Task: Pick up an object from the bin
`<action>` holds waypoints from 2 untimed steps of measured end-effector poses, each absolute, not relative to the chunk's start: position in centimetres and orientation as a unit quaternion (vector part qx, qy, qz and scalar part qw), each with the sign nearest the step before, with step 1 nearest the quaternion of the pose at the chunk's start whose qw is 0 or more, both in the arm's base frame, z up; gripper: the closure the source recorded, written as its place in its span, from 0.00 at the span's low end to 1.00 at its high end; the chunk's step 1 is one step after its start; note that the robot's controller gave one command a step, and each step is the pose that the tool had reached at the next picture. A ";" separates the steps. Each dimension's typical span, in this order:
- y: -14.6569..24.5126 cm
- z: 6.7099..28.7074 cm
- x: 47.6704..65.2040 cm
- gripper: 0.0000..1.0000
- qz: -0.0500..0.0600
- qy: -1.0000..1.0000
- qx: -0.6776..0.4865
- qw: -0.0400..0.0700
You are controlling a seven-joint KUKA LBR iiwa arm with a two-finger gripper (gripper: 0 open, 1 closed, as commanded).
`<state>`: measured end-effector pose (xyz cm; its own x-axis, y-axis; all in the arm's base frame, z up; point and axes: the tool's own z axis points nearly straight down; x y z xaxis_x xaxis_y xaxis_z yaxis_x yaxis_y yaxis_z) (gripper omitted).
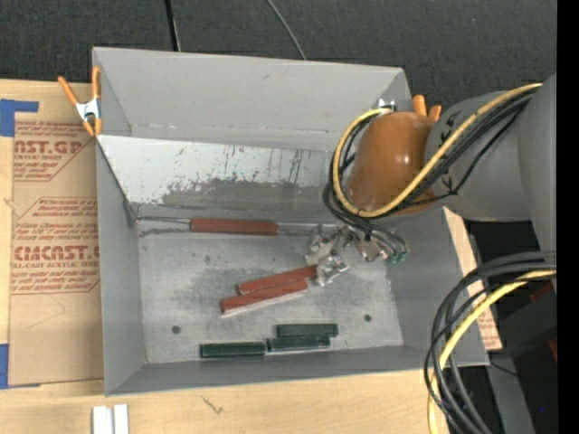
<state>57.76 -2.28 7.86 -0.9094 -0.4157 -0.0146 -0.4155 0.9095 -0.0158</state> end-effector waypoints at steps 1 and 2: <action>-1.7 7.9 58.1 1.00 -0.006 0.964 -0.265 0.008; -1.9 11.0 57.5 1.00 0.001 0.965 -0.261 -0.002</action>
Offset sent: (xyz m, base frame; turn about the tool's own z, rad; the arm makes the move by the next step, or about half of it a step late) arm 0.0019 -0.0084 0.1272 -0.0820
